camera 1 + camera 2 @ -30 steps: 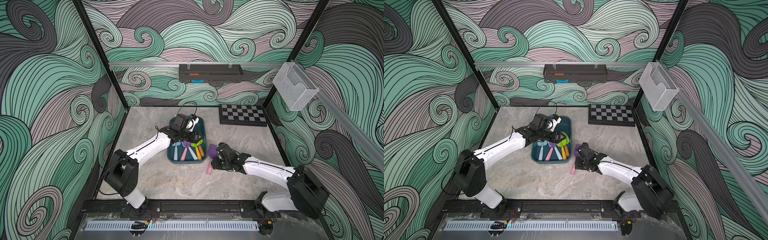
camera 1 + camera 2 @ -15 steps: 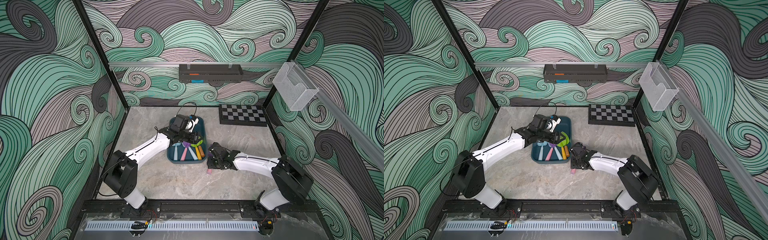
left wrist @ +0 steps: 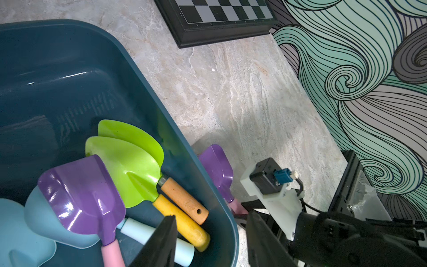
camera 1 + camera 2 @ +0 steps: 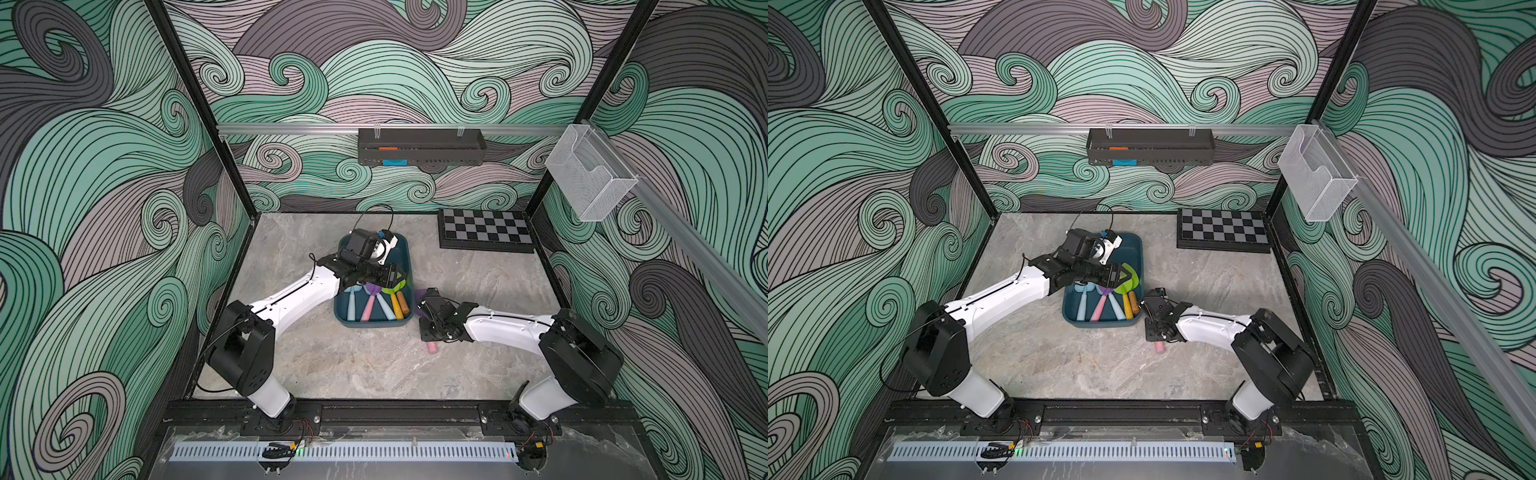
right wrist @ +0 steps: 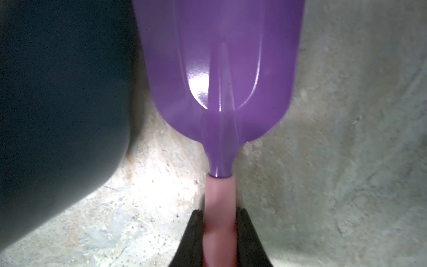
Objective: Put the shovel into the storage box
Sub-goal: Pick up the shovel from the center of the board, then place the shovel in the storage box.
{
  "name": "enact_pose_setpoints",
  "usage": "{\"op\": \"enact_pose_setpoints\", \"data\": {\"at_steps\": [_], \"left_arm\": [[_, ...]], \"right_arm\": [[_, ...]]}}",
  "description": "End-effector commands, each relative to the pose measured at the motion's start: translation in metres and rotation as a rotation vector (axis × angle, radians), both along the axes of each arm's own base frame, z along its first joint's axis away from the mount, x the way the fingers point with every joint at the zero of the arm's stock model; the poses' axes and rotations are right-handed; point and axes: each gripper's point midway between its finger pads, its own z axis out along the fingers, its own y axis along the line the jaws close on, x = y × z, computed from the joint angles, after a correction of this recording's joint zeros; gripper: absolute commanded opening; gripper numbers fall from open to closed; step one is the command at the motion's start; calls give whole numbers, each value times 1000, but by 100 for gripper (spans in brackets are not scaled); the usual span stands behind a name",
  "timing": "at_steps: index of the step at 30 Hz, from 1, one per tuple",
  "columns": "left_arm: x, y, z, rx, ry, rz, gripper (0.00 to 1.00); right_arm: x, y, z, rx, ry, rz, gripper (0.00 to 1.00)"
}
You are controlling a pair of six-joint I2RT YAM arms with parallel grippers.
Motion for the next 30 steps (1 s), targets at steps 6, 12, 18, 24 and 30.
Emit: {"op": "enact_pose_setpoints", "data": {"at_steps": [6,12,18,24,30], "left_arm": [[-5,-16,19,-114,5,-62,52],[-6,-30,18,-186,48,-93,52],[-3,-41,18,-223,70,-103,52],[0,-48,12,-228,84,-104,52],[1,-54,11,-243,92,-111,48]], "right_arm": [[-4,-27,35,-94,-76,47,0],[10,-21,85,-65,-184,81,0],[19,1,119,20,-236,122,0],[20,18,135,73,-264,154,0],[17,33,137,119,-268,184,0]]}}
